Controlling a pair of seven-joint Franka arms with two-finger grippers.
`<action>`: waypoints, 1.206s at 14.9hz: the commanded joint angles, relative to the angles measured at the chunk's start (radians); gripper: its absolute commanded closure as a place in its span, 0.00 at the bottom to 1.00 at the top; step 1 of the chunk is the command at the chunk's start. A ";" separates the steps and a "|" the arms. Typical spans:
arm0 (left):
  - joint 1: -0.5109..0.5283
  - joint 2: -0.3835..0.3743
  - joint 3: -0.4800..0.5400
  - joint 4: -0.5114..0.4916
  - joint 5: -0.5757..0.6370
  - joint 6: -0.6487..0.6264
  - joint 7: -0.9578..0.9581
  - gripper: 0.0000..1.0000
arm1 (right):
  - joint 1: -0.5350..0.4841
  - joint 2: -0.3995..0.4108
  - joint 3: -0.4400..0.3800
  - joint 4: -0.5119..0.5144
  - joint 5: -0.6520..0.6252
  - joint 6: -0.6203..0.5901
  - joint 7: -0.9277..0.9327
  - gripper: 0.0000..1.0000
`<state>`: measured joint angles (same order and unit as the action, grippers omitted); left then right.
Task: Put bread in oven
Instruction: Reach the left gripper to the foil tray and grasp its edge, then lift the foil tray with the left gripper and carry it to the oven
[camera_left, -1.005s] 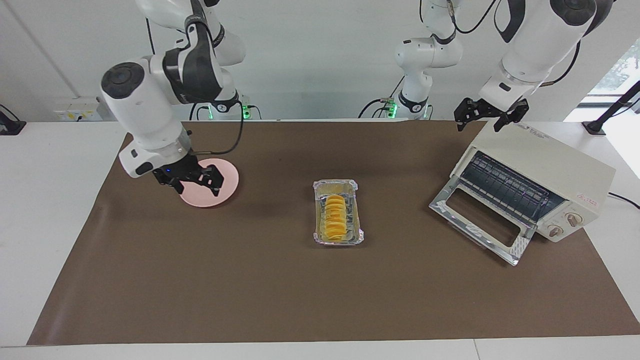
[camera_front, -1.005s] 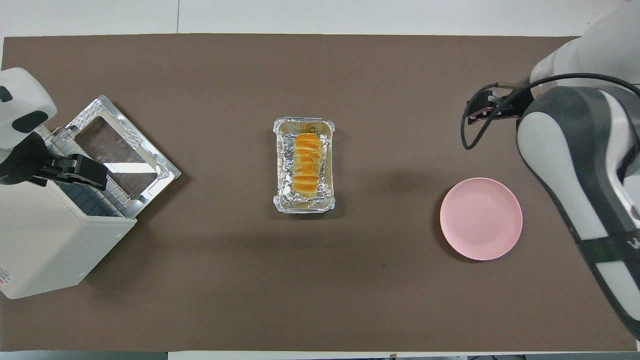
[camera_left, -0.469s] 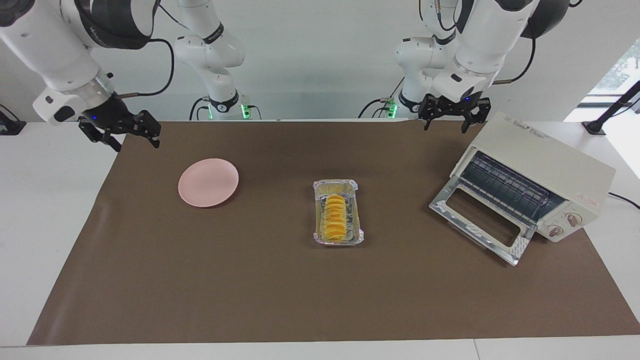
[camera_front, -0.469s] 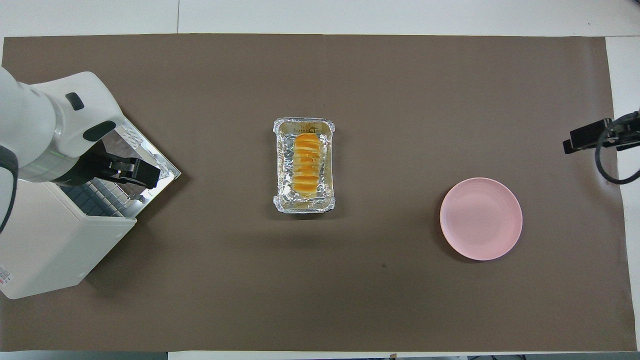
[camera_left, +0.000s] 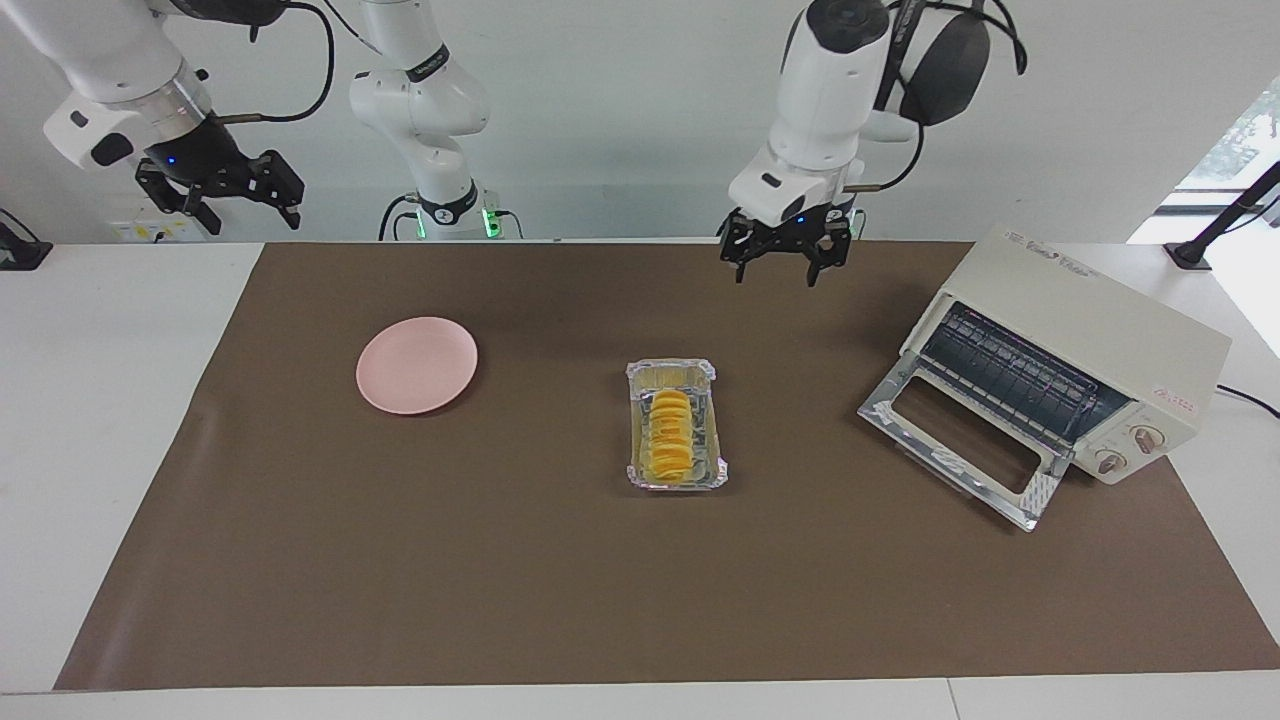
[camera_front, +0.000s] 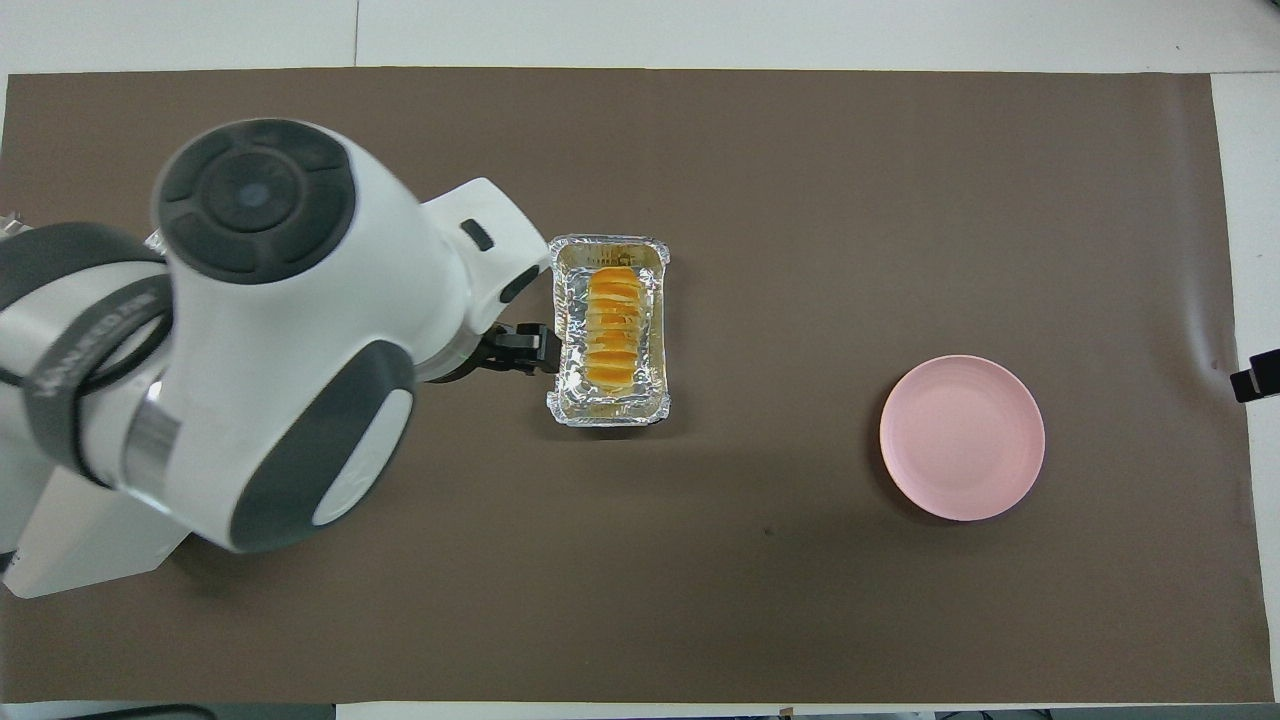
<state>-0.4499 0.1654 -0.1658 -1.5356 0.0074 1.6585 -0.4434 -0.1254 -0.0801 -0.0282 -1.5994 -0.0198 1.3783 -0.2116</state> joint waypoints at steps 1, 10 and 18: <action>-0.087 0.274 0.018 0.270 0.017 -0.013 -0.122 0.00 | -0.020 -0.013 0.013 -0.027 -0.011 0.010 -0.014 0.00; -0.223 0.451 0.022 0.218 0.118 0.253 -0.366 0.00 | -0.030 -0.009 0.013 -0.021 -0.037 0.028 -0.012 0.00; -0.220 0.454 0.034 0.100 0.135 0.340 -0.373 0.24 | -0.037 -0.007 0.014 -0.019 -0.038 0.054 -0.015 0.00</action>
<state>-0.6622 0.6288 -0.1464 -1.3959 0.1244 1.9592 -0.7982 -0.1421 -0.0801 -0.0286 -1.6046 -0.0453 1.4145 -0.2116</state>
